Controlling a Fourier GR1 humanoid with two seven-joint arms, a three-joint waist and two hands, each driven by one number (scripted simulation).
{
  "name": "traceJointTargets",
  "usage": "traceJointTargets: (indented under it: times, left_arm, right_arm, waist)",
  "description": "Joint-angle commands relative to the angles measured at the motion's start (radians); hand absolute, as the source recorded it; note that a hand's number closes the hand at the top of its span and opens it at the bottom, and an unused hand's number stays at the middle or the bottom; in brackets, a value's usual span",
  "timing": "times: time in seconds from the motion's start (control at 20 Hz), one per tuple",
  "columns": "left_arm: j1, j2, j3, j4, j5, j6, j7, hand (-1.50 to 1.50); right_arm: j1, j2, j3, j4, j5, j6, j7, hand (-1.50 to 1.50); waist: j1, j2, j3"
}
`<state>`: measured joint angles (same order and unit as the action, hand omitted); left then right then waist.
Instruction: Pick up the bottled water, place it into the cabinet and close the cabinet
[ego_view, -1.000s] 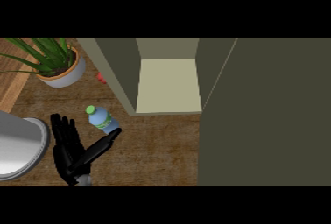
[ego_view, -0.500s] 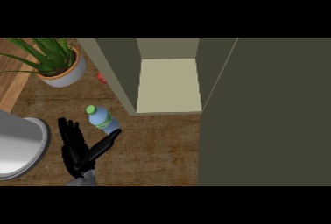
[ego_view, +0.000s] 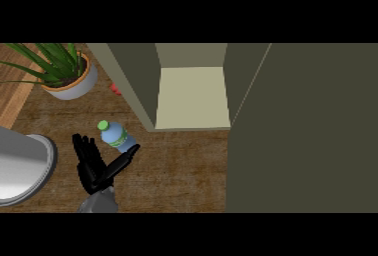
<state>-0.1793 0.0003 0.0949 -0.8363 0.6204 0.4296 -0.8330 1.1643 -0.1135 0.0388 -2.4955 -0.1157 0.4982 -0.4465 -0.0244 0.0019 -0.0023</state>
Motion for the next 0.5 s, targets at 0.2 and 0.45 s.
traceJointTargets:
  times: [0.2, 0.45]
  left_arm:
    - [-0.07, 0.007, 0.051, 0.124, 0.056, -0.223, -0.063, -1.5]
    - [-0.153, 0.007, 0.107, 0.279, 0.078, -0.309, -0.183, 1.5]
  right_arm:
    - [0.007, -0.008, -0.071, -0.094, -0.089, 0.015, 0.022, -1.5]
    - [0.048, -0.005, -0.07, -0.085, -0.107, 0.052, -0.005, -1.5]
  waist:
    - [0.009, 0.0, 0.001]
    - [-0.007, 0.003, 0.0]
